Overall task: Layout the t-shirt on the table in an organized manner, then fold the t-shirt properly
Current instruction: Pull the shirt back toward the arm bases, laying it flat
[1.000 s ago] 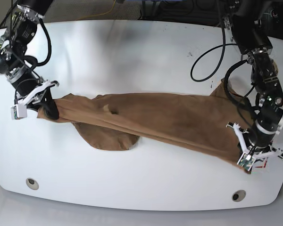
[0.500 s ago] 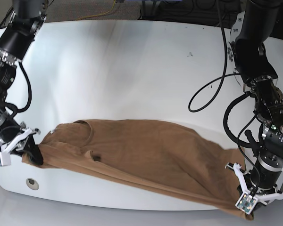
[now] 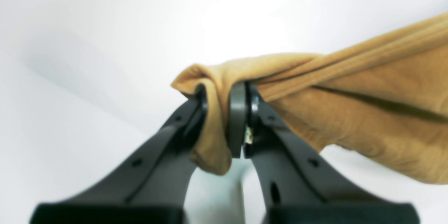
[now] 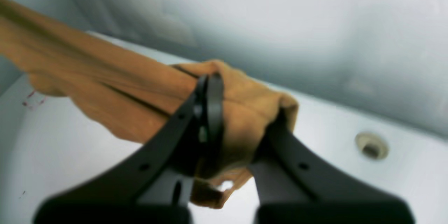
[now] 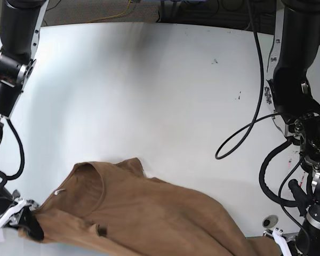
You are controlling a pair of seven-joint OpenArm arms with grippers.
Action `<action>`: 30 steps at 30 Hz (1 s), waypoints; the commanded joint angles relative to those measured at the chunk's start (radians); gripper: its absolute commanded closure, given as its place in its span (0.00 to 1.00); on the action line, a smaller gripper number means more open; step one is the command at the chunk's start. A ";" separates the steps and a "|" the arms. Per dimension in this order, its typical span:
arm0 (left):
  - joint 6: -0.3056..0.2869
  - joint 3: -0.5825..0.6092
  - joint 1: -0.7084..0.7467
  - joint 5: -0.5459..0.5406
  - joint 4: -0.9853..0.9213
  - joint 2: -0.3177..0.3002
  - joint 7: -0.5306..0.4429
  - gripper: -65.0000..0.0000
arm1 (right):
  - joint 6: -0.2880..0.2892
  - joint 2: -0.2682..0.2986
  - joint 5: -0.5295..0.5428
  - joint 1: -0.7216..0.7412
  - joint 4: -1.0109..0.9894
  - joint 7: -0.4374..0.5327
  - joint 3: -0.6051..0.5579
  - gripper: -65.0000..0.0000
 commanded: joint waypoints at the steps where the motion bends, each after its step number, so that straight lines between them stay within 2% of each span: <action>1: 0.011 -0.005 -0.037 0.012 0.009 -0.008 -0.009 0.96 | 0.002 0.034 0.016 0.051 0.009 0.033 0.008 0.97; 6: 0.011 -0.011 0.030 0.012 0.014 -0.008 -0.007 0.96 | 0.002 0.038 0.019 -0.013 0.020 0.029 0.010 0.97; 9: 0.011 -0.028 0.118 0.012 0.025 -0.008 -0.007 0.96 | 0.001 0.038 0.019 -0.099 0.065 0.029 0.022 0.97; 12: 0.011 -0.066 0.240 0.010 0.031 -0.007 -0.007 0.96 | -0.002 0.029 0.019 -0.251 0.132 0.029 0.072 0.97; 21: 0.011 -0.142 0.590 0.007 0.052 0.001 -0.007 0.96 | -0.004 -0.066 0.019 -0.656 0.336 0.029 0.206 0.97; 30: 0.011 -0.165 0.846 0.005 0.067 0.006 -0.007 0.97 | -0.005 -0.133 0.019 -0.894 0.451 0.029 0.247 0.97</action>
